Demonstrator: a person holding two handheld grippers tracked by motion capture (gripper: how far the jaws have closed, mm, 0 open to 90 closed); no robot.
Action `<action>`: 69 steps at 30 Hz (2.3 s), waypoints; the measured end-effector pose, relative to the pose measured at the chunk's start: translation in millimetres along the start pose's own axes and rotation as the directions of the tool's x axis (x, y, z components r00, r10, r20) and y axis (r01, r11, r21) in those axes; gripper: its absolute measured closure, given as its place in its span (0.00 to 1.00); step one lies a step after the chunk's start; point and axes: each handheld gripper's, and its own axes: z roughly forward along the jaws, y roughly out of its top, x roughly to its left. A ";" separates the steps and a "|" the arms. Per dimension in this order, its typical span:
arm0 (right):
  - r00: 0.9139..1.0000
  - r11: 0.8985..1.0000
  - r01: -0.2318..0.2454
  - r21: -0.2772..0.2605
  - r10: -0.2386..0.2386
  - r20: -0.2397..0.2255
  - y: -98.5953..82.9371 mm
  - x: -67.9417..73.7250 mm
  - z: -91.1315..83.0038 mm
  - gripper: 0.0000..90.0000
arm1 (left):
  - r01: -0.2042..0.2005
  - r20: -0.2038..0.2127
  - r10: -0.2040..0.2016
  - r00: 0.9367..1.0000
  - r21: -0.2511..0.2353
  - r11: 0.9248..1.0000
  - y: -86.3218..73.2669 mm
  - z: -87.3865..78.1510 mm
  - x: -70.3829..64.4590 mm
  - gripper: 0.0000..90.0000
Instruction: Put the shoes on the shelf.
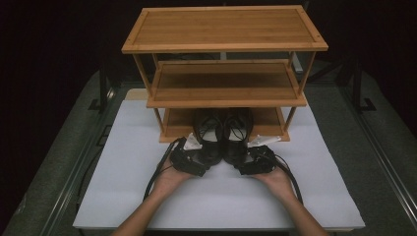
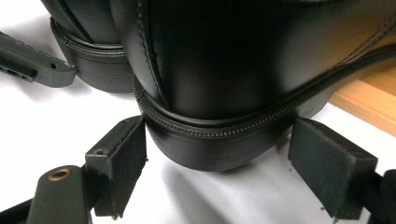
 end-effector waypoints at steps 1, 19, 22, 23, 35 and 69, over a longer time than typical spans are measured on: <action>1.000 1.000 -0.008 -0.002 0.008 -0.008 1.1 -1.7 -0.6 0.21 | 0.003 0.000 -0.003 1.000 -0.005 1.000 1.4 -0.5 0.6 0.17; 0.999 0.998 -0.036 -0.045 0.037 0.007 32.2 -36.5 19.0 0.21 | 0.025 -0.034 -0.027 0.999 -0.046 0.999 27.8 19.8 38.0 0.17; 0.999 0.998 -0.034 -0.056 0.035 0.027 34.9 -40.7 25.1 0.21 | 0.020 -0.047 -0.022 0.999 -0.047 0.999 30.6 27.0 43.9 0.17; 0.999 0.998 -0.035 -0.060 0.037 0.032 35.4 -42.6 27.4 0.21 | 0.017 -0.053 -0.020 0.998 -0.048 0.999 31.3 28.8 45.8 0.17; 0.997 0.999 -0.015 -0.042 0.018 0.080 50.4 -53.9 41.6 0.21 | 0.050 -0.054 -0.052 0.997 -0.040 0.998 36.4 47.3 61.6 0.17; 0.993 0.993 -0.104 -0.051 0.106 0.053 45.0 -64.4 37.9 0.14 | 0.097 -0.039 -0.098 0.994 -0.026 0.995 30.3 40.6 71.4 0.16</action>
